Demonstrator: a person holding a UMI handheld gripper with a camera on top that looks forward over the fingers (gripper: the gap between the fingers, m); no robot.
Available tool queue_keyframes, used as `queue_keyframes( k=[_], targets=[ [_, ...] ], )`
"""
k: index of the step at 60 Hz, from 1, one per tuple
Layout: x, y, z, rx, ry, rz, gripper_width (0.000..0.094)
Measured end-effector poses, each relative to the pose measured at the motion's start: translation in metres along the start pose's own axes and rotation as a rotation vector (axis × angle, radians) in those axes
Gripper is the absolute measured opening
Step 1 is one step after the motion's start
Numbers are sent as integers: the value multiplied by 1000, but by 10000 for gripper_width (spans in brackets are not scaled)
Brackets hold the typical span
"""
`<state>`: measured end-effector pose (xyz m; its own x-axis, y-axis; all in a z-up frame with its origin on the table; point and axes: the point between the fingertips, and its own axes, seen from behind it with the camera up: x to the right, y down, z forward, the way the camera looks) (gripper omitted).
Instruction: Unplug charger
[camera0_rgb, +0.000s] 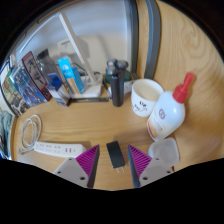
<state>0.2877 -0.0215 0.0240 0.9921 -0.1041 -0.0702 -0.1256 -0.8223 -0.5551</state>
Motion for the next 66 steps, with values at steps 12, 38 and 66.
queue_keyframes(
  k=[12, 38, 66],
  targets=[
    [-30, -59, -79, 205, -44, -1, 764],
    [-168, -10, -255, 515, -125, -125, 833],
    [-290, 127, -301, 458, -248, -216, 843]
  ],
)
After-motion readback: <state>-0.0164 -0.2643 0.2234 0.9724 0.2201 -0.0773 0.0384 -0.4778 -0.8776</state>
